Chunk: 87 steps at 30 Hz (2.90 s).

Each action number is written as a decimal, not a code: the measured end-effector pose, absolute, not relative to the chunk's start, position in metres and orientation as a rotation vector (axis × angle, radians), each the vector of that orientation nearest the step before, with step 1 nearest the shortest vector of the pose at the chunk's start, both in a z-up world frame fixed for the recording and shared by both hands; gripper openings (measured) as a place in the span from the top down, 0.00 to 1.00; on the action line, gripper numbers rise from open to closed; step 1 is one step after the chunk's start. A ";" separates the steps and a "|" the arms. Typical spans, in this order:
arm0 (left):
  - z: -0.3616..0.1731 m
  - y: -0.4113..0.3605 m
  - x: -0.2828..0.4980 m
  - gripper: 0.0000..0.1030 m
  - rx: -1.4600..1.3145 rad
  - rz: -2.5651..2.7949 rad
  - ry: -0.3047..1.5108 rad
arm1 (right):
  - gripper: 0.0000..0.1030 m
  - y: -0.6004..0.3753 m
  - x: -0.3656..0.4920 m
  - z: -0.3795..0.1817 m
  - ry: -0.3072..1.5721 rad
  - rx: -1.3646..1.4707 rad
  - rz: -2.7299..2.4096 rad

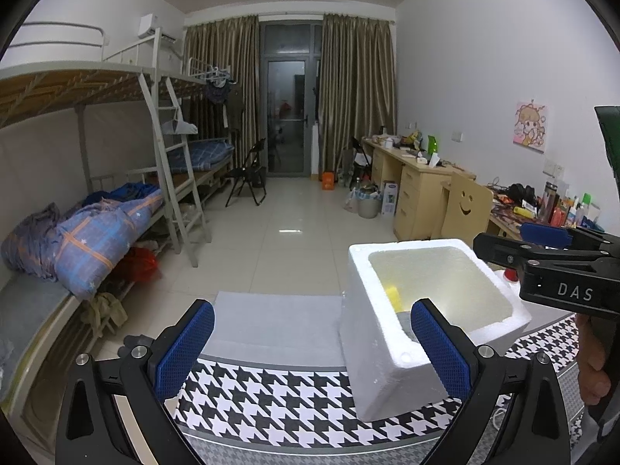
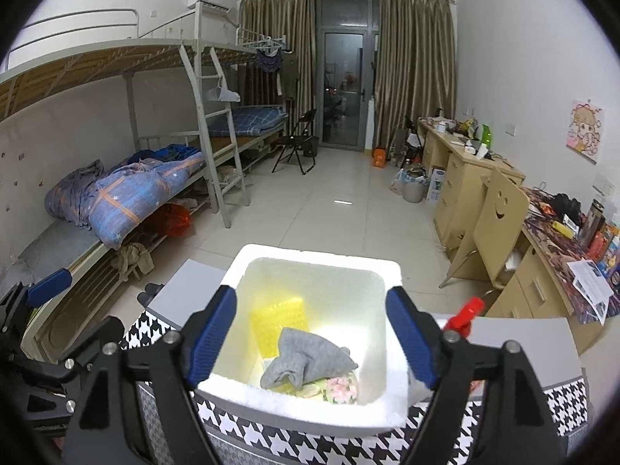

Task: Organize soft objects
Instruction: 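Open the right gripper to drop the grey sock into the foam box, then move both grippers away from the box toward the blue mask and white tube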

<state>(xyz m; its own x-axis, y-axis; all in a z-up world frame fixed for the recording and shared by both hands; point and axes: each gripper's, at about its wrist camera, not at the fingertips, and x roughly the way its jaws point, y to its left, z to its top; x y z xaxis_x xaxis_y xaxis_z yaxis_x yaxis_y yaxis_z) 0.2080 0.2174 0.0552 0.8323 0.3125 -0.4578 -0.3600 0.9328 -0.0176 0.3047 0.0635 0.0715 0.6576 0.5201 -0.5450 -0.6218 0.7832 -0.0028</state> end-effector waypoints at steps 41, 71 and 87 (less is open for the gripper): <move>0.082 0.135 0.137 0.01 -0.048 0.270 0.408 | 0.07 -0.028 0.212 0.097 0.429 -0.133 0.612; 0.081 0.080 0.086 0.01 -0.022 0.179 0.361 | 0.06 -0.084 0.146 0.092 0.376 -0.113 0.577; 0.065 0.056 0.081 0.01 -0.004 0.147 0.347 | 0.06 -0.107 0.136 0.075 0.377 -0.094 0.530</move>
<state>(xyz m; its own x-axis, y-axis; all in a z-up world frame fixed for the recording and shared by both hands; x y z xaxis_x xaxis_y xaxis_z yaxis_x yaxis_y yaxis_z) 0.0805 0.0562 0.0645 0.9298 0.1424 -0.3395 -0.1438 0.9894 0.0212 0.1357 -0.1072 0.0754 0.7960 0.4757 -0.3743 -0.5098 0.8602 0.0091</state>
